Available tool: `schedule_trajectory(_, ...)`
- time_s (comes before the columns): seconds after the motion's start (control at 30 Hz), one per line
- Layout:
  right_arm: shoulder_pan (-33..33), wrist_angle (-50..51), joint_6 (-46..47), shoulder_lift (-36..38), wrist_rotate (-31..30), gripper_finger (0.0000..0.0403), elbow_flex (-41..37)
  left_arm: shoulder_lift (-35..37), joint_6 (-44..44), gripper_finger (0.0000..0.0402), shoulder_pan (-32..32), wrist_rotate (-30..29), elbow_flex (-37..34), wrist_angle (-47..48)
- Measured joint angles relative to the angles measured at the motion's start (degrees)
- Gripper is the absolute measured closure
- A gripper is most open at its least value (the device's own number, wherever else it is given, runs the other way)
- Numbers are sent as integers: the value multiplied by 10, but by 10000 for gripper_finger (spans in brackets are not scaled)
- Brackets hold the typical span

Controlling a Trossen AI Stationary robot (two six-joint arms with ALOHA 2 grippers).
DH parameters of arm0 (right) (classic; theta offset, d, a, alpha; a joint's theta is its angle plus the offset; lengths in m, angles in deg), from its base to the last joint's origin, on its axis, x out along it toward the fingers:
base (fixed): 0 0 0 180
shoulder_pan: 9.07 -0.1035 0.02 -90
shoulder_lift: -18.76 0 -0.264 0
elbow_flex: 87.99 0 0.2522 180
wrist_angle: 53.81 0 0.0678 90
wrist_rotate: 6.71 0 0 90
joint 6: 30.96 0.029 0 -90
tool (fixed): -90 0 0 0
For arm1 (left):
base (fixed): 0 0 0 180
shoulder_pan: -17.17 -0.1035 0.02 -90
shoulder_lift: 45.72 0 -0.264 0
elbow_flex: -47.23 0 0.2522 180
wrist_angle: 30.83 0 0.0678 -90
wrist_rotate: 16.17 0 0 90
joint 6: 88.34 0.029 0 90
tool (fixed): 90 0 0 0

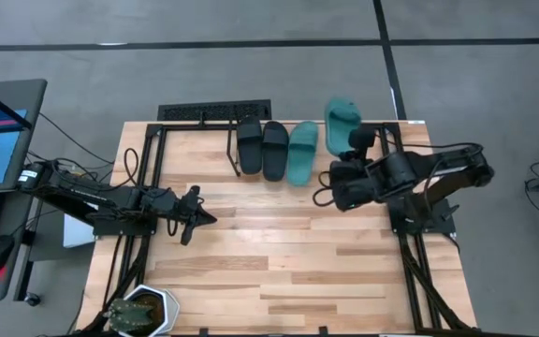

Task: Pick and place slides into the shelf
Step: Put the dark green slipper on the shelf

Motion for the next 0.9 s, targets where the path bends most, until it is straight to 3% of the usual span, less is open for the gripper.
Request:
schedule_trajectory(0.47, -18, 0, 30, 36, -19, 403, -135, 0, 36, 401, 0, -12, 0, 0)
schedule_trajectory(0.9, -24, -29, 4, 27, -61, 403, -146, 0, 48, 401, 0, -13, 0, 0)
